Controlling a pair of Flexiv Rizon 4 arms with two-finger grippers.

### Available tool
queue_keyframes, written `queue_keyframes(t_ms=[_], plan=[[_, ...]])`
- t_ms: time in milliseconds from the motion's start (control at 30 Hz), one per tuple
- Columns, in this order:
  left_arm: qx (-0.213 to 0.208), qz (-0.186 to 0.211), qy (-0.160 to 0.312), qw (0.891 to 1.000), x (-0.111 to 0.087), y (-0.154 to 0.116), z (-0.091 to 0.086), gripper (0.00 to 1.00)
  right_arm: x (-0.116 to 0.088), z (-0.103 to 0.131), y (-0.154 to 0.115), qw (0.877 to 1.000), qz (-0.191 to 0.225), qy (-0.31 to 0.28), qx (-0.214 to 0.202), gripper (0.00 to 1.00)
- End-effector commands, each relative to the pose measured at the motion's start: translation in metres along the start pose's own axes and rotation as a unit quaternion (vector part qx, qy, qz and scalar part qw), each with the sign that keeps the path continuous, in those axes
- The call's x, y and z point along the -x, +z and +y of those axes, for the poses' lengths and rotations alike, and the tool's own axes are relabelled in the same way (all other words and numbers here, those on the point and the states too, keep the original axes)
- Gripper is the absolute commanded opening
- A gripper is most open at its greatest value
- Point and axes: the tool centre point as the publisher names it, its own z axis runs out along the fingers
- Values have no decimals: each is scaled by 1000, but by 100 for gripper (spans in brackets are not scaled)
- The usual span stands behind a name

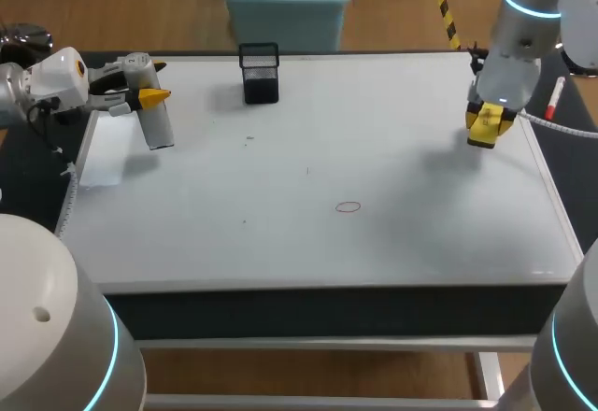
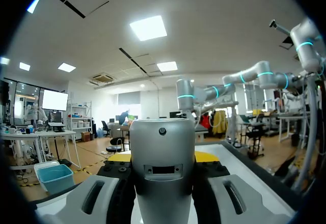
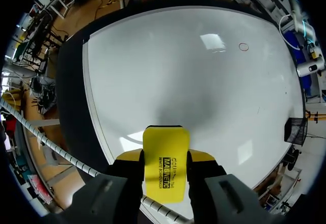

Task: Pick up the inspection probe, press it on each red-marked spot on the whiteboard one by one, put down the probe, pick up the eraser, and wipe off all the red marks.

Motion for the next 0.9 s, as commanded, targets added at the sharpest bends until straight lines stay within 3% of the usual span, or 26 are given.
queue_keyframes(t_ms=[33,500,900], plan=[[0,-2,1,1000,-1,1,-1,0,-2,1,-1,1000,0,-1,-2,0],[0,-2,1,1000,-1,1,-1,0,-2,1,-1,1000,0,-1,-2,0],[-22,81,29,996,-60,48,-3,0,-2,1,-1,1000,0,-1,-2,0]])
